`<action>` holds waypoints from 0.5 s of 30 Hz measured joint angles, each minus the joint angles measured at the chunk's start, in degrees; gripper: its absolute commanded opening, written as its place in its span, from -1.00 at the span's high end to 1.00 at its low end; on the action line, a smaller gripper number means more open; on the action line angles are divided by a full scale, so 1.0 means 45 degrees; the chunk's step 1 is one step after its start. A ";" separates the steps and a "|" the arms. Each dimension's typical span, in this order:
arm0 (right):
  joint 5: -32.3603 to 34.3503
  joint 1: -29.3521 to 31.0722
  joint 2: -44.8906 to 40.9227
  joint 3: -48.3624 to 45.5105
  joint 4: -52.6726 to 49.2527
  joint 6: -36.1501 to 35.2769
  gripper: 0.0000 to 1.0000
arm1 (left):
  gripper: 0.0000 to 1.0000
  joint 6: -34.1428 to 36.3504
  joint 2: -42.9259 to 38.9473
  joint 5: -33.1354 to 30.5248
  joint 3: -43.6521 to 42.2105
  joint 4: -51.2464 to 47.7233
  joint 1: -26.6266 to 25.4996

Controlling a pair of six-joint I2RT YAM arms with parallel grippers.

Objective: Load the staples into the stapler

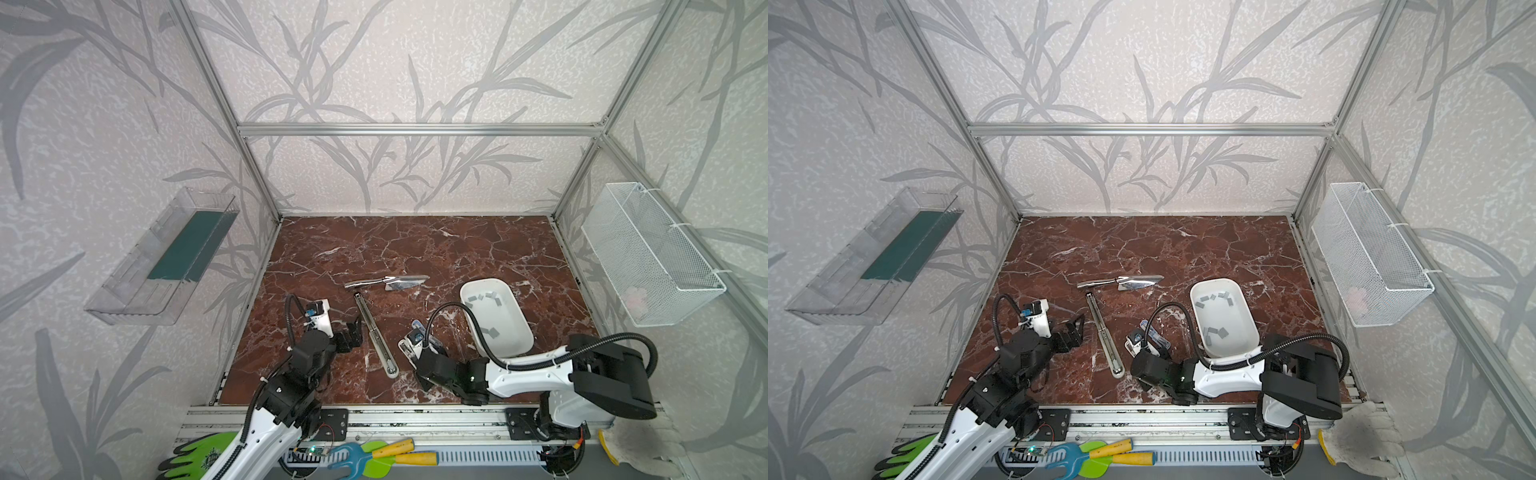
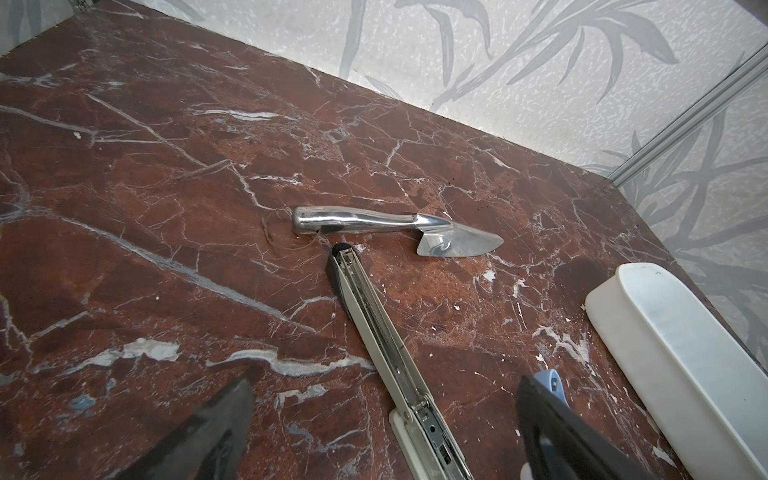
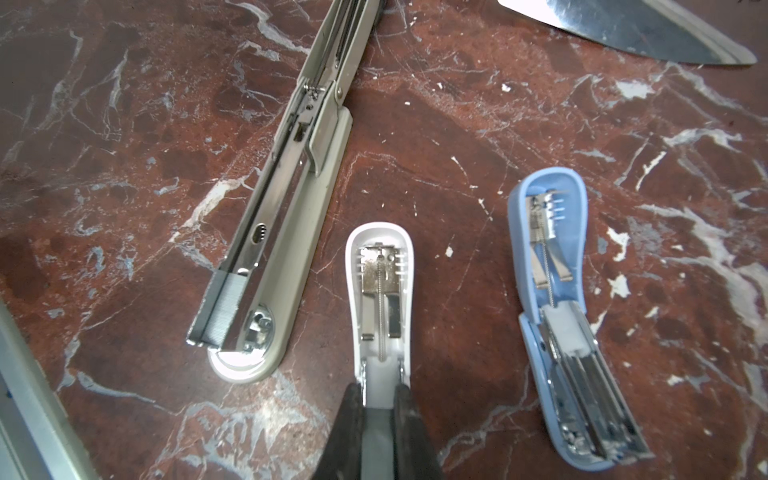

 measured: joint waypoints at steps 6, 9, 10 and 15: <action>0.0000 0.0000 -0.0151 0.0000 -0.0015 -0.0437 0.99 | -0.98 0.0000 0.0000 0.0000 0.0000 0.0000 0.0000; 0.0010 0.0000 -0.0316 0.0000 -0.0005 -0.0607 0.98 | -0.98 0.0005 0.0000 0.0000 0.0000 0.0000 0.0000; 0.0015 0.0000 -0.0335 0.0000 -0.0005 -0.0656 0.98 | -0.98 0.0000 0.0000 0.0000 0.0000 0.0000 0.0000; 0.0010 0.0000 -0.0335 0.0000 0.0000 -0.0714 0.98 | -0.98 0.0005 0.0000 0.0000 0.0000 0.0000 0.0000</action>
